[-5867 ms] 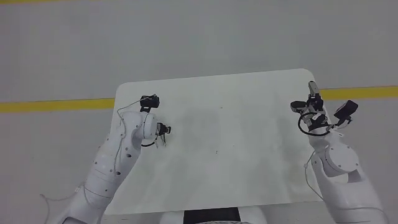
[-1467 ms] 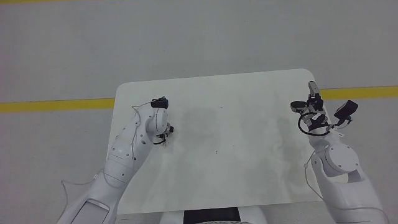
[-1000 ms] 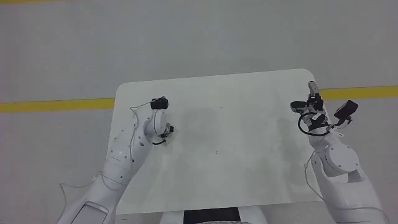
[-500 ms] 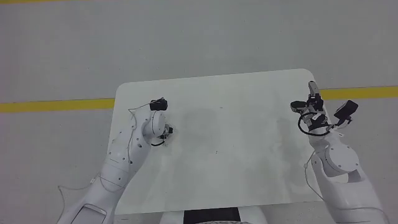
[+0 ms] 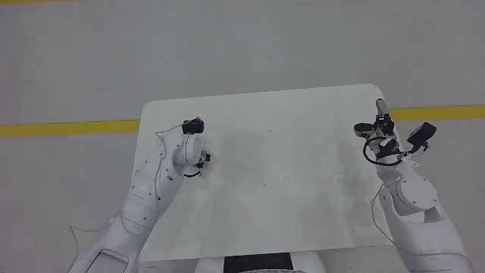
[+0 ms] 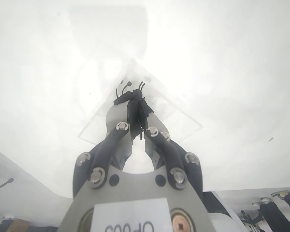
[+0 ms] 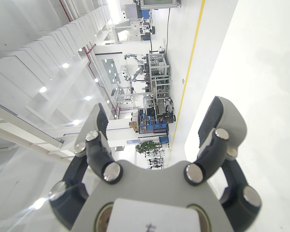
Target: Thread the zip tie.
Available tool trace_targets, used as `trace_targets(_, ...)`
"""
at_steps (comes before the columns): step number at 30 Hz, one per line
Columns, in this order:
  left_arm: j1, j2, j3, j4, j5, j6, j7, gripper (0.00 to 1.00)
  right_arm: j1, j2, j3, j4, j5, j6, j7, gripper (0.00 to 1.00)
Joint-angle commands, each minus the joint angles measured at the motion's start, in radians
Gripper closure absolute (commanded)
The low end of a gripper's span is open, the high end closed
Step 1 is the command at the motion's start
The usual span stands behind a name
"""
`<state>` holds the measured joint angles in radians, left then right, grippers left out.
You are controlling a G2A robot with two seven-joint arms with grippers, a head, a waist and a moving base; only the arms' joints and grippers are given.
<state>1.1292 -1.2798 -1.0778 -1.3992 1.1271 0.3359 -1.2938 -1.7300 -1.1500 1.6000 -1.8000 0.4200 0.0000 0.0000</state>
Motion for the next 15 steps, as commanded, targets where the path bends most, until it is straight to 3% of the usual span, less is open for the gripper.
trace_targets(1,0.015,0.005,-0.008,-0.032,0.011,0.004,-0.008,1.00,0.000,0.000,0.000,0.000,0.000,0.000,0.000,0.00)
trace_targets(8,0.055,0.016,-0.026,-0.110,0.033,0.003,-0.022,1.00,0.000,0.000,0.000,0.000,0.000,0.000,0.000,0.00)
trace_targets(15,0.055,0.020,-0.032,-0.106,0.025,-0.005,-0.022,1.00,0.000,0.000,0.000,0.000,0.000,0.000,0.000,0.00)
